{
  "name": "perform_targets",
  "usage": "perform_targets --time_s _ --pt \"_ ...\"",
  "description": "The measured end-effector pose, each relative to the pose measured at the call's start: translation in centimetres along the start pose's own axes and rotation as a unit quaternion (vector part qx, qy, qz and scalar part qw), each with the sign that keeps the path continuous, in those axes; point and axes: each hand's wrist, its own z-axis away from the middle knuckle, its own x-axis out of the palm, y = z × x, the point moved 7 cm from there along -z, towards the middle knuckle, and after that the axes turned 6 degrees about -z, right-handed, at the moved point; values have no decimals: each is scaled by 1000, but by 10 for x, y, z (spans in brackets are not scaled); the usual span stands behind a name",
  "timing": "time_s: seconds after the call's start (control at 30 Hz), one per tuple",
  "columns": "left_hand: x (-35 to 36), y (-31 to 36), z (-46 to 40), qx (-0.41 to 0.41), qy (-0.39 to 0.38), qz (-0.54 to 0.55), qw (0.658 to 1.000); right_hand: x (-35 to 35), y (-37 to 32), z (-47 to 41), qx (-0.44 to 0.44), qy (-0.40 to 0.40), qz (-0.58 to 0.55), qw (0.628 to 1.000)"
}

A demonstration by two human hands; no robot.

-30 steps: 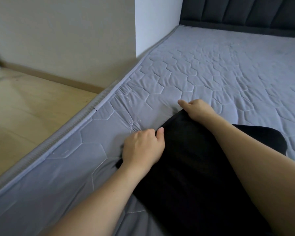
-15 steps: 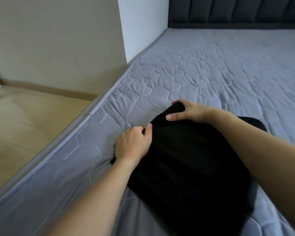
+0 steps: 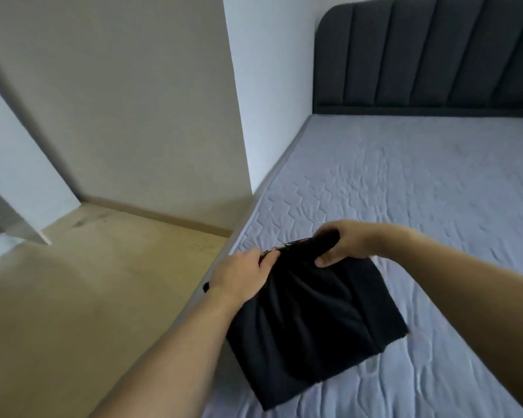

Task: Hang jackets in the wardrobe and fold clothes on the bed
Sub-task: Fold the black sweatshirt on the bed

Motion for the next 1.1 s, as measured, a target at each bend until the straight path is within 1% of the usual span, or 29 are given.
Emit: perform_targets --time_s 0.07,0.17,0.27,0.37,0.43,0.47,0.53,0.6,0.7,0.8,0.93,1.0,1.1 --pt "-116 -4 -6 53 42 -54 996 -55 -68 44 -8 -20 22 1000" --pt "-304 -20 -6 108 84 -114 984 -149 -198 110 -48 7 51 998" --pt "-480 -41 5 142 137 -171 965 -232 -338 180 -87 24 104 990" --pt "-626 -61 31 142 174 -219 949 -274 -465 239 -117 6 230 966" --pt "-691 -72 58 136 183 -243 943 -273 -533 266 -129 -5 337 933" --pt "-717 -81 71 127 186 -255 940 -269 -561 278 -134 -2 376 917" --pt "-757 -108 98 96 199 -279 935 -259 -613 294 -151 14 411 899" --pt "-788 -143 124 64 211 -303 927 -247 -660 303 -173 26 415 893" --pt "-824 -203 160 27 208 -338 918 -219 -730 311 -197 26 430 881" --pt "-852 -276 188 -16 208 -349 914 -185 -808 303 -224 34 452 863" --pt "-876 -384 219 -58 167 -350 920 -132 -910 281 -263 9 451 853" --pt "-887 -439 228 -82 156 -365 914 -102 -958 267 -280 0 445 850" --pt "-903 -521 239 -125 165 -387 899 -59 -1028 235 -318 -17 417 851"
